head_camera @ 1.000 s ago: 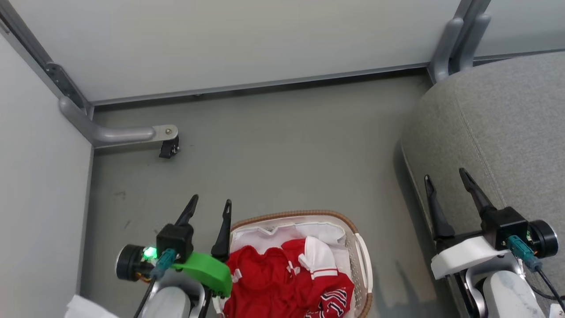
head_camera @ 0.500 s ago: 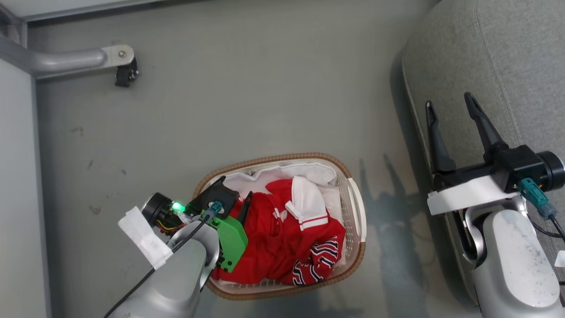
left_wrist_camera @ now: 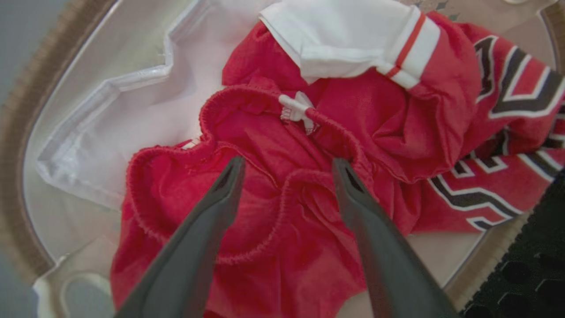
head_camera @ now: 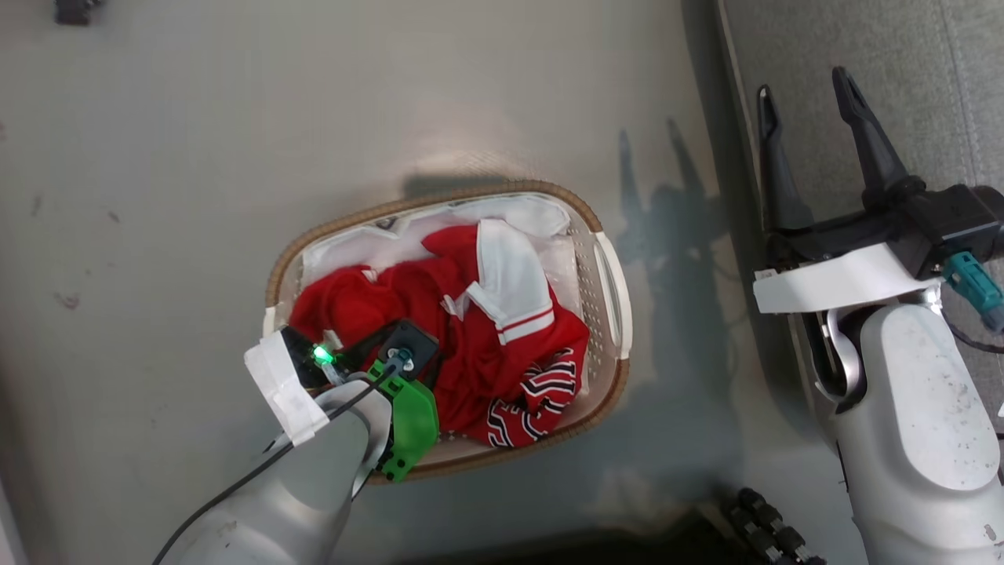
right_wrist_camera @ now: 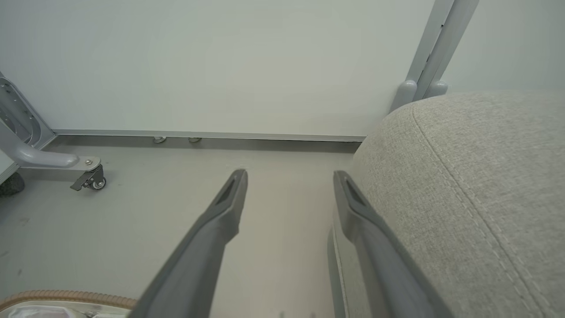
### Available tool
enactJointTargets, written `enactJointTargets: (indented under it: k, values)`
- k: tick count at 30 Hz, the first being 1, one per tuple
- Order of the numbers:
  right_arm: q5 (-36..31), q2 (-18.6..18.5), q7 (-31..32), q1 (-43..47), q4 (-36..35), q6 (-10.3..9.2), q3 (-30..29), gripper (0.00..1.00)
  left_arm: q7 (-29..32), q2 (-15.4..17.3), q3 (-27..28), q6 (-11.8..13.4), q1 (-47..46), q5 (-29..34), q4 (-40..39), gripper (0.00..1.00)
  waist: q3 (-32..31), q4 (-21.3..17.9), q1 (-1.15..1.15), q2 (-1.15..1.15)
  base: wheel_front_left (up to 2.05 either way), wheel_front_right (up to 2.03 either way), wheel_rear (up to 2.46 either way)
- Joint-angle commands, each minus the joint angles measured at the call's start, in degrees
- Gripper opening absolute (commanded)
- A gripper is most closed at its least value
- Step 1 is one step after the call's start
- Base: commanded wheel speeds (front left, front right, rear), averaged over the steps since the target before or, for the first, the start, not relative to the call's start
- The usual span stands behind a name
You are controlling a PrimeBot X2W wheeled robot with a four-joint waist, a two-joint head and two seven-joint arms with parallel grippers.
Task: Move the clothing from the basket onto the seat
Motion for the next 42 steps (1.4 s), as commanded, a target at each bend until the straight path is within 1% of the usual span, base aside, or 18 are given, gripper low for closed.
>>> enactJointTargets:
  k: [1, 10, 20, 21, 24, 29, 30, 31, 32, 33, 34, 42]
  values:
    - [0.3, -0.2, -0.1, -1.0, -0.4, -0.04, 0.3, 1.00, -0.2, 0.8, -0.6, -0.2, -1.4, -1.0, 0.7, 1.00, 4.6, -3.0, -0.01, 0.00, 0.00, 0.00, 0.00]
    - [1.3, -0.2, -0.1, -2.8, -1.3, -0.04, 1.1, 1.00, 1.3, 1.8, -6.2, -0.2, -3.4, -5.3, 2.5, 1.00, 8.0, -4.7, -0.01, 0.00, 0.00, 0.00, 0.00]
    - [2.4, -0.2, -0.1, -2.9, -1.3, -0.04, 2.1, 1.00, 2.5, 3.6, -9.0, -0.2, -5.3, -9.9, 3.7, 1.00, 10.0, -5.8, -0.01, 0.00, 0.00, 0.00, 0.00]
    - [2.5, -0.2, -0.1, -2.9, -1.4, -0.04, 2.2, 1.00, 2.5, 3.8, -8.6, 0.0, -5.7, -10.2, 4.1, 1.00, 10.2, -5.9, -0.01, 0.00, 0.00, 0.00, 0.00]
    - [3.0, -0.2, -0.1, -3.0, -1.6, -0.04, 2.5, 1.00, 3.0, 3.8, -8.1, 2.2, -6.4, -10.8, 5.3, 1.00, 10.8, -6.3, -0.01, 0.00, 0.00, 0.00, 0.00]
    - [3.4, -0.2, -0.1, -3.0, -1.3, -0.04, 2.9, 1.00, 5.0, 3.8, -7.6, 3.4, -7.0, -11.7, 6.7, 1.00, 11.3, -6.8, -0.01, 0.00, 0.00, 0.00, 0.00]
    - [3.4, -0.2, -0.1, -3.0, -1.2, -0.04, 3.0, 1.00, 5.3, 3.7, -7.6, 3.4, -7.1, -11.7, 6.8, 0.85, 11.3, -6.8, -0.01, 0.00, 0.00, 0.00, 0.00]
    - [3.5, -0.2, -0.1, -3.0, -1.1, -0.04, 3.0, 1.00, 5.6, 3.6, -7.7, 3.4, -7.1, -11.9, 6.9, 0.65, 11.3, -6.9, -0.01, 0.00, 0.00, 0.00, 0.00]
    - [3.5, -0.2, -0.1, -3.0, -1.0, -0.04, 3.0, 1.00, 5.7, 3.4, -7.7, 3.4, -7.1, -12.0, 7.0, 0.24, 11.2, -6.9, -0.01, 0.00, 0.00, 0.00, 0.00]
    - [3.6, -0.2, -0.1, -2.9, -0.9, -0.04, 3.0, 1.00, 5.6, 3.4, -7.7, 3.4, -7.1, -12.1, 7.1, 0.16, 11.1, -6.8, -0.01, 0.00, 0.00, 0.00, 0.00]
    - [3.6, -0.2, -0.1, -2.8, -0.7, -0.04, 2.9, 1.00, 5.3, 3.3, -7.6, 3.3, -7.0, -12.2, 7.1, 0.00, 10.9, -6.7, -0.01, 0.00, 0.00, 0.00, 0.00]
    - [2.7, -0.2, -0.1, -1.8, 0.2, -0.04, 2.6, 1.00, 1.3, 2.5, -7.5, 3.7, -5.7, -13.1, 7.3, 0.00, 7.1, -5.3, -0.01, 0.00, 0.00, 0.00, 0.00]
